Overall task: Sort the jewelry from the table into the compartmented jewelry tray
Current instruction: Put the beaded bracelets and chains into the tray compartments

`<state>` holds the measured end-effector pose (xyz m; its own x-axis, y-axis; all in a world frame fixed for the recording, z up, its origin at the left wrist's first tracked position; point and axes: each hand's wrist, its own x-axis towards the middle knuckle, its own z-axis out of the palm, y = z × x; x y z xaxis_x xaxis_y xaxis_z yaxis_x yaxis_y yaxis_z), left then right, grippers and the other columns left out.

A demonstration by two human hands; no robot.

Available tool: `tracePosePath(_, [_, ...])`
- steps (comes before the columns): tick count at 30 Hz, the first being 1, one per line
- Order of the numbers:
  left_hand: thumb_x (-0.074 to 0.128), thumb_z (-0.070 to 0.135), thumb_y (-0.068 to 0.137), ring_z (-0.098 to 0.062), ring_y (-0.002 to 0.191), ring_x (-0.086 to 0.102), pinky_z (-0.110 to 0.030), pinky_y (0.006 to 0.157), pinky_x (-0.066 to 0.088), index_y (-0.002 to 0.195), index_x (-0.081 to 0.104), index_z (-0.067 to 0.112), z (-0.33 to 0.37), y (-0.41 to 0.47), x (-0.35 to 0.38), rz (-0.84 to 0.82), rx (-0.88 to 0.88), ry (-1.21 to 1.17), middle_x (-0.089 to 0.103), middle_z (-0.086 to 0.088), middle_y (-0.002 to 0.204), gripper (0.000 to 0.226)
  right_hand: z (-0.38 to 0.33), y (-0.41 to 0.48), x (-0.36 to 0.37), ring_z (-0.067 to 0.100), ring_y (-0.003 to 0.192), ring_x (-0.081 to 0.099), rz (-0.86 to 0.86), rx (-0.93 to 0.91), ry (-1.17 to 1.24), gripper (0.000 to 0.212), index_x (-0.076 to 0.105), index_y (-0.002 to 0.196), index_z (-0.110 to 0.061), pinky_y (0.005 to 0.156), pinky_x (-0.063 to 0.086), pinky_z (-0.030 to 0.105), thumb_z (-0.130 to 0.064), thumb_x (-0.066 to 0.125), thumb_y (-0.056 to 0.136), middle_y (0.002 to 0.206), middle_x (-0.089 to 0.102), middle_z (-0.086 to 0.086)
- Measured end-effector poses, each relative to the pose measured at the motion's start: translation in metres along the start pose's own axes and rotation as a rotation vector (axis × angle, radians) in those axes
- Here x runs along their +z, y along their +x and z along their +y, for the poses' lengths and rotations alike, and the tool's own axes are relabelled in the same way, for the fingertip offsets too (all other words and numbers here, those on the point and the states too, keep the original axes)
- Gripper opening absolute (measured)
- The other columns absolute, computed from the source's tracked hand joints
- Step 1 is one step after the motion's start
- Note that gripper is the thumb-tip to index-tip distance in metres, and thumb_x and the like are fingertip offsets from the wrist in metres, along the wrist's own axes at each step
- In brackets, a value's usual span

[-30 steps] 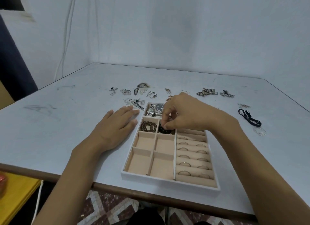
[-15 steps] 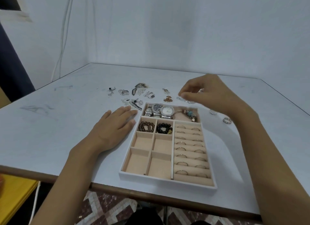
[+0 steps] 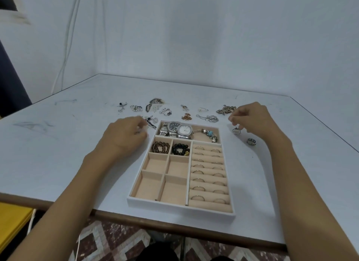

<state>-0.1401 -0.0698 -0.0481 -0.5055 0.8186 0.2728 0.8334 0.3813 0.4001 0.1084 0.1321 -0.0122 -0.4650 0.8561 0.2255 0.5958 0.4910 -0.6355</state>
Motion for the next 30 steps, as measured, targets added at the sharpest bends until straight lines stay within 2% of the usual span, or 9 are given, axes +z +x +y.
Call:
tracePosePath(3, [0.051,0.027,0.091,-0.023,0.107,0.058,-0.03,0.079,0.034,0.119,0.057,0.022,-0.001,0.024,-0.001,0.068,-0.054,0.021,0.069,0.003,0.104,0.029,0.003,0.002,0.003,0.028,0.08,0.069,0.001,0.026,0.006,0.018,0.068,0.065,-0.029,0.072,0.053,0.04,-0.015,0.066,0.077,0.074,0.07,0.001])
tracePosePath(7, [0.053,0.046,0.091,-0.025,0.11,0.056,-0.034,0.083,0.039,0.124,0.056,0.025,-0.011,0.056,0.006,-0.009,-0.09,0.041,0.064,0.001,0.115,0.04,0.003,0.004,0.005,0.026,0.079,0.066,0.041,0.024,0.001,0.014,0.07,0.07,-0.026,0.079,0.053,0.038,-0.017,0.065,0.079,0.079,0.071,0.002])
tracePosePath(9, [0.057,0.05,0.087,-0.024,0.105,0.057,-0.032,0.077,0.039,0.112,0.062,0.03,-0.012,0.065,0.012,-0.023,-0.101,0.06,0.063,0.003,0.108,0.033,0.003,0.004,0.006,0.022,0.076,0.061,0.074,0.021,-0.006,0.01,0.07,0.074,-0.024,0.073,0.048,0.032,-0.019,0.065,0.081,0.081,0.07,0.001])
tracePosePath(13, [0.064,0.041,0.085,-0.017,0.089,0.053,-0.03,0.072,0.036,0.086,0.063,0.032,-0.007,0.071,0.012,-0.01,-0.102,0.017,0.06,0.011,0.09,0.009,0.002,0.006,0.007,0.019,0.08,0.061,0.119,0.019,-0.013,0.008,0.071,0.078,-0.022,0.07,0.042,0.028,-0.019,0.064,0.082,0.081,0.07,0.001])
tracePosePath(19, [0.061,0.038,0.088,-0.015,0.09,0.053,-0.031,0.073,0.035,0.088,0.061,0.025,-0.015,0.068,0.021,0.05,-0.044,-0.076,0.062,0.008,0.099,0.012,-0.005,0.006,0.017,0.015,0.071,0.056,0.146,-0.008,-0.07,0.011,0.07,0.079,-0.021,0.056,0.034,0.022,-0.017,0.062,0.084,0.079,0.067,-0.001])
tracePosePath(23, [0.064,0.033,0.087,-0.011,0.069,0.055,-0.034,0.071,0.046,0.084,0.06,0.025,-0.02,0.066,0.022,0.046,0.02,-0.214,0.065,0.01,0.088,0.01,-0.017,0.005,0.029,0.005,0.061,0.051,0.148,-0.053,-0.075,0.011,0.071,0.08,-0.021,0.055,0.034,0.02,-0.017,0.062,0.084,0.076,0.065,-0.005])
tracePosePath(25, [0.064,0.029,0.087,-0.012,0.074,0.059,-0.033,0.072,0.05,0.081,0.059,0.027,-0.021,0.068,0.023,0.064,0.039,-0.297,0.064,0.011,0.084,0.008,-0.025,0.005,0.034,0.005,0.063,0.054,0.142,-0.081,-0.051,0.011,0.071,0.078,-0.023,0.057,0.04,0.023,-0.016,0.063,0.082,0.075,0.066,-0.005])
tracePosePath(27, [0.063,0.023,0.089,-0.014,0.079,0.06,-0.027,0.064,0.049,0.081,0.059,0.026,-0.021,0.07,0.023,0.104,0.036,-0.387,0.064,0.008,0.083,0.01,-0.032,0.006,0.039,0.012,0.072,0.062,0.135,-0.105,-0.001,0.012,0.072,0.078,-0.023,0.068,0.05,0.03,-0.015,0.064,0.08,0.074,0.069,-0.004])
tracePosePath(30, [0.063,0.016,0.09,-0.014,0.075,0.061,-0.025,0.065,0.051,0.088,0.064,0.016,-0.02,0.073,0.018,0.135,-0.023,-0.621,0.064,0.0,0.079,0.002,-0.044,0.007,0.048,0.016,0.079,0.066,0.115,-0.134,0.04,0.011,0.074,0.078,-0.023,0.077,0.055,0.039,-0.016,0.066,0.079,0.076,0.071,-0.004])
